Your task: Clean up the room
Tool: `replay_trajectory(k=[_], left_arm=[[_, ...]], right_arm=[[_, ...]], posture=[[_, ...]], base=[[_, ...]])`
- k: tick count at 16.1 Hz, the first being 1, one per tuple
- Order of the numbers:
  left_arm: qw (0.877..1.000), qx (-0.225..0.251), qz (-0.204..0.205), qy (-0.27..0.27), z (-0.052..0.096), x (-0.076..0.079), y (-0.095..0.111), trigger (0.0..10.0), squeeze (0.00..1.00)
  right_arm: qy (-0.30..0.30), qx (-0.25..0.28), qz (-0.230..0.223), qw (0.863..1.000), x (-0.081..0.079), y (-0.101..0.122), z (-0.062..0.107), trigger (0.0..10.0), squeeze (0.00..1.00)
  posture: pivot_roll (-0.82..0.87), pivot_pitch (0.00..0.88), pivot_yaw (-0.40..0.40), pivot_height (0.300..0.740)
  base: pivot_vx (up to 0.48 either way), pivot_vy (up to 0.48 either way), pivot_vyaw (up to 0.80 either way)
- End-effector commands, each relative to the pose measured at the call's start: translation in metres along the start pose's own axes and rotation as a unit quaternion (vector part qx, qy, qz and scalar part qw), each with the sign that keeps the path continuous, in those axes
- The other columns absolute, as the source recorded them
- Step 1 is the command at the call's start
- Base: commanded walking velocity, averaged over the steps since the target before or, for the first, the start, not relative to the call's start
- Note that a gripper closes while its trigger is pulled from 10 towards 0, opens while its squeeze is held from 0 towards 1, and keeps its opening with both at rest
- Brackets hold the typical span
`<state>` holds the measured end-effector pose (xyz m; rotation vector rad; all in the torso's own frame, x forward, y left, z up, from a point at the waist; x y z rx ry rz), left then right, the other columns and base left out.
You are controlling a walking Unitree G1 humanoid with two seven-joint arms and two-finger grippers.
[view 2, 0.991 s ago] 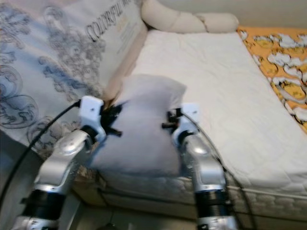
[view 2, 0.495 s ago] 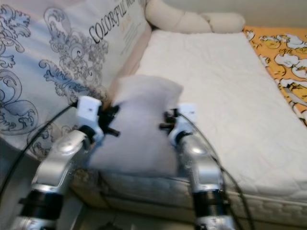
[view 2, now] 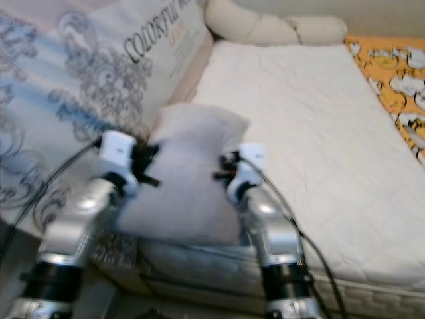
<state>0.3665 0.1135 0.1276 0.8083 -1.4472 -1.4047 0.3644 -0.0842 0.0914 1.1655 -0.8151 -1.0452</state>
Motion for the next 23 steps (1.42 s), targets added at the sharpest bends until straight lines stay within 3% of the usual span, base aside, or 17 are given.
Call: replay_trajectory(k=[1,23], left_arm=[[1.000,0.014,-0.004,-0.014,-0.0027,0.0097,0.0080,10.0,0.00],[0.999,0.005,-0.024,-0.031,0.0016,0.0118,0.0040,10.0,0.00]], right_arm=[[-0.017,0.016,0.006,1.000,0.0128,0.0091,0.0018,10.0,0.00],[-0.006,0.007,0.009,1.000,0.0048,-0.0002,0.0015,10.0,0.00]], posture=[[0.04,0.000,0.050,0.740],[0.06,0.000,0.052,0.740]], base=[[0.311,0.000,0.00],[0.277,0.000,0.00]])
Point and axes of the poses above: a point about 5 cm out from each wrist's last joint towards the gripper, its own z axis pointing back from the gripper into the wrist, its own y axis along the axis of the wrist's last joint, x = y × z, the point moved 6 cm from there along -z, pointing out of the wrist towards the gripper, and after that the axes turned 12 degrees about z, right-handed, at the moved point
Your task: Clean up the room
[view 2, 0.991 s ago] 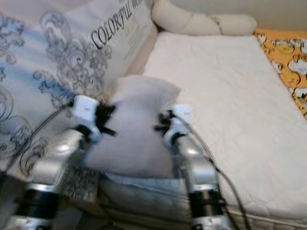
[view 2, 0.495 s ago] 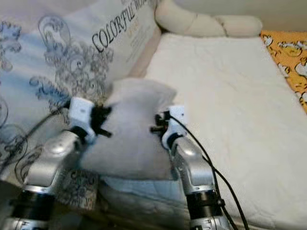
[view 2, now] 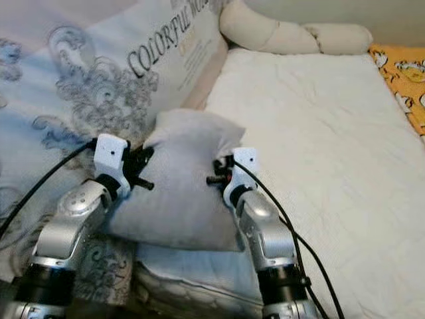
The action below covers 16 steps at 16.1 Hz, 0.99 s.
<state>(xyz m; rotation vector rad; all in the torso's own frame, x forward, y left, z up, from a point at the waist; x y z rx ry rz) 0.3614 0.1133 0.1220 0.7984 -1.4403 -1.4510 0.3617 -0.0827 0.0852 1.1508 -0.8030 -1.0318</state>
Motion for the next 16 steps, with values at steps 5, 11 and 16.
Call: replay_trajectory(k=[5,11,16], left_arm=[[0.998,0.010,-0.048,-0.049,-0.013,0.012,0.015,10.0,0.00],[0.989,0.014,-0.122,-0.086,-0.055,0.020,0.034,10.0,0.00],[0.986,0.026,-0.136,-0.092,-0.073,0.032,0.042,10.0,0.00]], right_arm=[[-0.022,0.004,0.002,1.000,0.009,0.001,-0.007,10.0,0.00],[-0.064,-0.027,0.001,0.998,0.015,-0.015,-0.027,10.0,0.00],[-0.085,-0.022,0.007,0.996,0.016,-0.015,-0.032,10.0,0.00]], posture=[[0.05,0.000,0.053,0.740],[0.06,0.000,0.058,0.740],[0.05,0.000,0.074,0.740]], base=[[0.000,0.000,0.00],[0.000,0.000,0.00],[0.000,0.000,0.00]])
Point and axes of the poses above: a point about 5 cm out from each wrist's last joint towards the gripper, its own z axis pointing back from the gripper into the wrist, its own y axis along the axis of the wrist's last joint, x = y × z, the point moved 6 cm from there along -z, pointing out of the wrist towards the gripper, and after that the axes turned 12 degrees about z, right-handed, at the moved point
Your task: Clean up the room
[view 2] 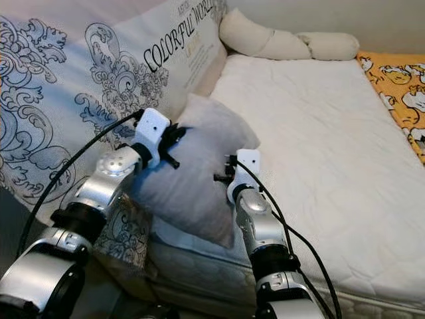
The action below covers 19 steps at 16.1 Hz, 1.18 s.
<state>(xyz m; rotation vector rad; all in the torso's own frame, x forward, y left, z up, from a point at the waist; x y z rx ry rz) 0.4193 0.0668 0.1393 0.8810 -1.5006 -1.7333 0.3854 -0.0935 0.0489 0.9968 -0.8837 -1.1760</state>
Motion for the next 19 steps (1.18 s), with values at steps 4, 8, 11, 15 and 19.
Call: replay_trajectory(k=[4,8,11,15,19], left_arm=[[0.999,0.040,-0.018,-0.001,-0.009,0.001,0.024,10.0,0.00],[0.996,0.068,0.038,0.039,0.004,-0.014,0.018,10.0,0.00],[0.994,0.088,0.052,0.030,0.013,-0.006,0.012,10.0,0.00],[0.995,0.082,0.043,0.027,0.011,0.001,0.009,10.0,0.00],[0.998,0.066,-0.011,0.009,-0.008,0.001,0.026,10.0,0.00]], right_arm=[[-0.006,0.027,0.012,1.000,0.002,0.016,-0.005,10.0,0.00],[-0.044,0.088,0.019,0.995,0.025,0.040,0.001,10.0,0.00],[-0.059,0.117,0.002,0.991,0.042,0.050,0.007,10.0,0.00],[-0.055,0.125,0.005,0.991,0.039,0.052,0.009,10.0,0.00],[-0.071,0.105,0.019,0.992,0.040,0.051,-0.003,10.0,0.00]], posture=[[0.04,0.000,0.073,0.740],[0.04,0.000,0.071,0.740],[0.05,0.000,0.047,0.740],[0.04,0.000,0.048,0.740],[0.03,0.000,0.052,0.740]], base=[[0.000,0.000,0.00],[0.000,0.000,0.00],[0.000,0.000,0.00],[0.000,0.000,0.00],[0.000,0.000,0.00]])
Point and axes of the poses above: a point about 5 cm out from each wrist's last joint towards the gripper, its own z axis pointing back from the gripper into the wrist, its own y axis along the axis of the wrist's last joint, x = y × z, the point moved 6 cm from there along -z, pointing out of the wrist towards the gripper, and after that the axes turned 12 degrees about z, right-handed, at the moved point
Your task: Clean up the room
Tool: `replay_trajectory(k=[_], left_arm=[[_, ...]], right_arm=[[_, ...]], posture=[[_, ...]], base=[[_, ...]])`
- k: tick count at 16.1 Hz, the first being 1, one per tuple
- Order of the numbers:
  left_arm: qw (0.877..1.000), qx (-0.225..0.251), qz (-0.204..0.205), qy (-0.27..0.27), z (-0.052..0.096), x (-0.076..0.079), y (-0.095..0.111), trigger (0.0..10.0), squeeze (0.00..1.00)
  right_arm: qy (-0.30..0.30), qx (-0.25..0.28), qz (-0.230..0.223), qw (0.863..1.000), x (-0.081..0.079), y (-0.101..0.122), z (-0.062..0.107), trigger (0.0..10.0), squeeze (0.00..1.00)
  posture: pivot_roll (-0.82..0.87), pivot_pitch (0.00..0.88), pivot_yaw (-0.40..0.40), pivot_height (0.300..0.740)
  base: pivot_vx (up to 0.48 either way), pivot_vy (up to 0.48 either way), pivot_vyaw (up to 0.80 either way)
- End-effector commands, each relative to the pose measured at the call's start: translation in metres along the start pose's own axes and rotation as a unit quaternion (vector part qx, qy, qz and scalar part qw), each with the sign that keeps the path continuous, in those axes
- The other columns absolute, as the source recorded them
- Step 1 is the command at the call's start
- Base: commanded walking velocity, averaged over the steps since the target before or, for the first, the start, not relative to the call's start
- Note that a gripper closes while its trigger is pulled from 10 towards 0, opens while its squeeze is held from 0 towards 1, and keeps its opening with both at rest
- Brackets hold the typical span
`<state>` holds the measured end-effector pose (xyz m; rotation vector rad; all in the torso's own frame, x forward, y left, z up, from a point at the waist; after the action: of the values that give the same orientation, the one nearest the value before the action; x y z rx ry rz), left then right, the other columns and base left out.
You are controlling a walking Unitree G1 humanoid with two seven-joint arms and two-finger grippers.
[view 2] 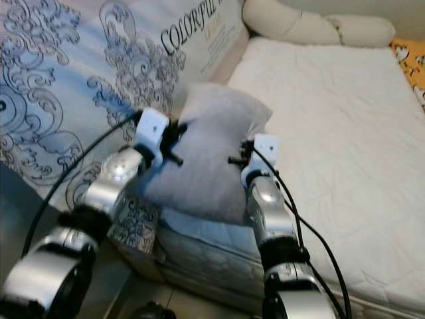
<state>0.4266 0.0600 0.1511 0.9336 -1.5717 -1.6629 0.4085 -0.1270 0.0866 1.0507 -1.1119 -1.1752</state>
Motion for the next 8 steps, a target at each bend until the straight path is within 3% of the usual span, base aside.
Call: replay_trajectory(k=[1,6,8], left_arm=[[0.999,0.022,-0.036,-0.012,-0.009,0.002,0.022,10.0,0.00],[0.996,0.041,-0.082,-0.021,-0.026,0.001,0.062,10.0,0.00],[0.993,0.044,-0.106,-0.010,-0.029,-0.004,0.071,10.0,0.00]], right_arm=[[-0.018,0.013,0.006,1.000,0.003,0.010,-0.006,10.0,0.00],[-0.040,-0.007,-0.008,0.999,0.009,0.023,-0.027,10.0,0.00],[-0.042,-0.018,0.008,0.999,0.016,0.030,-0.033,10.0,0.00]], posture=[[0.02,0.000,0.062,0.740],[0.06,0.000,0.097,0.740],[0.09,0.061,0.079,0.740]], base=[[0.000,0.000,0.00],[0.000,0.000,0.00],[0.000,0.000,0.00]])
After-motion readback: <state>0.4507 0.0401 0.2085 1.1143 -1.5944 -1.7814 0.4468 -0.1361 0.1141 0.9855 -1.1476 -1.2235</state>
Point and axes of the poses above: a point about 5 cm out from each wrist's last joint towards the gripper, its own z axis pointing back from the gripper into the wrist, its own y axis along the axis of the wrist's last joint, x = y × z, the point moved 6 cm from there along -z, pointing out of the wrist towards the gripper, and after that the axes turned 12 degrees about z, right-handed, at the moved point
